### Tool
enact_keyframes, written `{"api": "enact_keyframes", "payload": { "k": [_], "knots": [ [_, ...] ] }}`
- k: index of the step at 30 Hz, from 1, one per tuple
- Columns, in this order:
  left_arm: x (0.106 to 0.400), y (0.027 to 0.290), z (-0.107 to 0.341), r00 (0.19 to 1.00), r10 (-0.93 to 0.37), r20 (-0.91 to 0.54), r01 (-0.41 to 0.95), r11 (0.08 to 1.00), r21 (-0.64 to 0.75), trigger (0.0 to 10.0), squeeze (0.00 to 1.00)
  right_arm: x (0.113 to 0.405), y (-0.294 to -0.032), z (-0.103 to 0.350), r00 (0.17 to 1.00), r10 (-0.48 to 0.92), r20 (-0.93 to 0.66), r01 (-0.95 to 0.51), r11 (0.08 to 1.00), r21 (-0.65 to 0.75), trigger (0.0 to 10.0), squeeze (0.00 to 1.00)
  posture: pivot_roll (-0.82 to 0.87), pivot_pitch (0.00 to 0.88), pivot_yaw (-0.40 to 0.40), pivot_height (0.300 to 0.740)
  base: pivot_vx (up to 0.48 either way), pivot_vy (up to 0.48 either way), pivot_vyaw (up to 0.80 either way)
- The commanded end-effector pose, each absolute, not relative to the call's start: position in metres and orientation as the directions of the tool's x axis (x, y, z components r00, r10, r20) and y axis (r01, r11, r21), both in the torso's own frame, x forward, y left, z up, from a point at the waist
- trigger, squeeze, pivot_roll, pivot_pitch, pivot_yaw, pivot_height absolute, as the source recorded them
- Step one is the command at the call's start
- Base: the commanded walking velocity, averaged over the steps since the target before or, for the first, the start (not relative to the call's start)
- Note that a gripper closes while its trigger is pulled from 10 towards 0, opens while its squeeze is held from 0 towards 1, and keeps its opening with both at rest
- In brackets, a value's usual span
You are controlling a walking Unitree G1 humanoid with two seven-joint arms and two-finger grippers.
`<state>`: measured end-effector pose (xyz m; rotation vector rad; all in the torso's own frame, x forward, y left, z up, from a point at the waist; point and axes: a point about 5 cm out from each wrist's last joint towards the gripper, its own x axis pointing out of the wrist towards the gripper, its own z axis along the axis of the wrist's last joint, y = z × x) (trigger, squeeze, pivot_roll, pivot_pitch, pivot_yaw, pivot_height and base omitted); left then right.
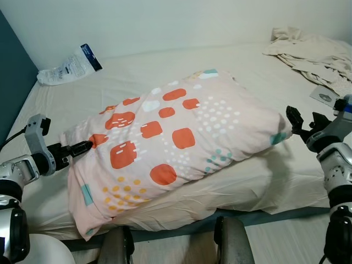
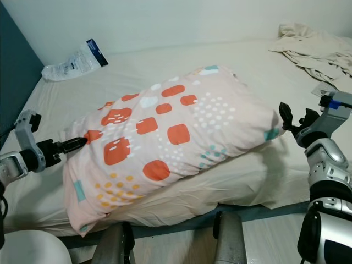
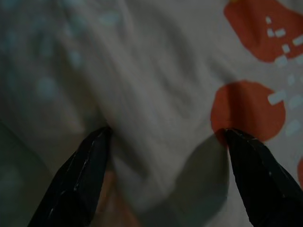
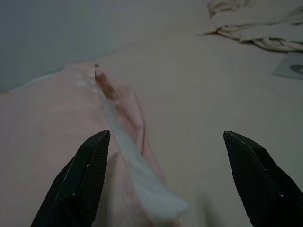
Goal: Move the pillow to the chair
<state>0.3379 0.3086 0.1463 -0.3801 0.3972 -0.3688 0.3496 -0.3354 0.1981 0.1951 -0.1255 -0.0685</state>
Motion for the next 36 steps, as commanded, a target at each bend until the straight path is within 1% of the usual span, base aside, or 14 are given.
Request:
{"api": "enact_keyframes", "payload": {
  "k": [1,3,4,5,7,9,15,16,17,24,27,32,33,36],
  "knots": [
    [0.333,0.315,0.143,0.853,-0.402,-0.332,0.238,0.866,-0.439,10.0,1.00,0.348,-0.334,0.191,0.990,-0.081,0.112,0.055,0.975,0.217,10.0,0.00,0.01,0.208,0.043,0.530,0.000,0.000,0.00],
    [0.332,0.313,0.139,0.860,-0.399,-0.318,0.208,0.843,-0.496,10.0,1.00,0.348,-0.333,0.190,0.991,-0.074,0.111,0.047,0.972,0.231,10.0,0.00,0.01,0.211,0.044,0.530,0.000,0.000,0.00],
    [0.332,0.311,0.137,0.888,-0.386,-0.250,0.164,0.773,-0.613,10.0,0.00,0.348,-0.331,0.188,0.992,-0.057,0.114,0.026,0.965,0.263,10.0,0.00,0.00,0.216,0.046,0.530,0.000,0.000,0.00],
    [0.332,0.311,0.137,0.888,-0.386,-0.250,0.164,0.773,-0.613,10.0,0.00,0.348,-0.331,0.188,0.992,-0.057,0.114,0.026,0.965,0.263,10.0,0.00,0.00,0.216,0.046,0.530,0.000,0.000,0.00],
    [0.330,0.310,0.134,0.916,-0.363,-0.172,0.133,0.677,-0.724,10.0,0.00,0.348,-0.329,0.186,0.992,-0.045,0.115,0.010,0.957,0.290,10.0,0.00,0.00,0.219,0.047,0.530,0.000,0.000,0.00],
    [0.330,0.310,0.134,0.916,-0.363,-0.172,0.133,0.677,-0.724,10.0,0.00,0.348,-0.329,0.186,0.992,-0.045,0.115,0.010,0.957,0.290,10.0,0.00,0.00,0.219,0.047,0.530,0.000,0.000,0.00],
    [0.319,0.306,0.112,0.915,-0.360,-0.181,0.056,0.557,-0.828,10.0,0.00,0.348,-0.326,0.181,0.994,-0.033,0.108,-0.001,0.952,0.305,10.0,0.00,-0.01,0.223,0.046,0.530,0.000,0.000,0.00],
    [0.316,0.298,0.105,0.914,-0.379,-0.144,0.058,0.473,-0.879,10.0,0.00,0.348,-0.324,0.181,0.994,-0.028,0.107,-0.006,0.952,0.306,10.0,0.00,-0.01,0.225,0.040,0.530,0.000,0.000,0.00],
    [0.316,0.293,0.101,0.911,-0.390,-0.135,0.062,0.453,-0.890,10.0,0.00,0.349,-0.323,0.180,0.994,-0.025,0.106,-0.008,0.952,0.306,10.0,0.00,-0.01,0.225,0.039,0.530,0.000,0.000,0.00],
    [0.317,0.263,0.079,0.867,-0.460,-0.191,0.073,0.497,-0.865,10.0,0.00,0.351,-0.318,0.181,0.995,-0.009,0.104,-0.024,0.951,0.308,10.0,0.00,-0.01,0.229,0.032,0.530,0.000,0.000,0.00],
    [0.330,0.234,0.083,0.872,-0.479,-0.097,0.111,0.388,-0.915,10.0,0.00,0.353,-0.312,0.179,0.995,0.002,0.099,-0.034,0.949,0.315,10.0,0.00,-0.01,0.235,0.032,0.530,0.000,0.000,0.00],
    [0.343,0.215,0.094,0.880,-0.475,0.004,0.170,0.306,-0.937,10.0,0.00,0.354,-0.309,0.176,0.995,0.008,0.095,-0.038,0.945,0.324,10.0,0.00,-0.01,0.236,0.036,0.530,0.000,0.000,0.00],
    [0.350,0.205,0.103,0.892,-0.446,0.080,0.199,0.226,-0.954,10.0,0.00,0.355,-0.305,0.173,0.996,0.010,0.089,-0.039,0.944,0.329,10.0,0.00,-0.01,0.238,0.041,0.530,0.000,0.000,0.00],
    [0.354,0.195,0.105,0.887,-0.452,0.098,0.215,0.215,-0.952,10.0,0.00,0.356,-0.303,0.170,0.997,0.009,0.081,-0.036,0.943,0.332,10.0,0.00,0.00,0.239,0.045,0.530,0.000,0.000,0.00]
  ]
}}
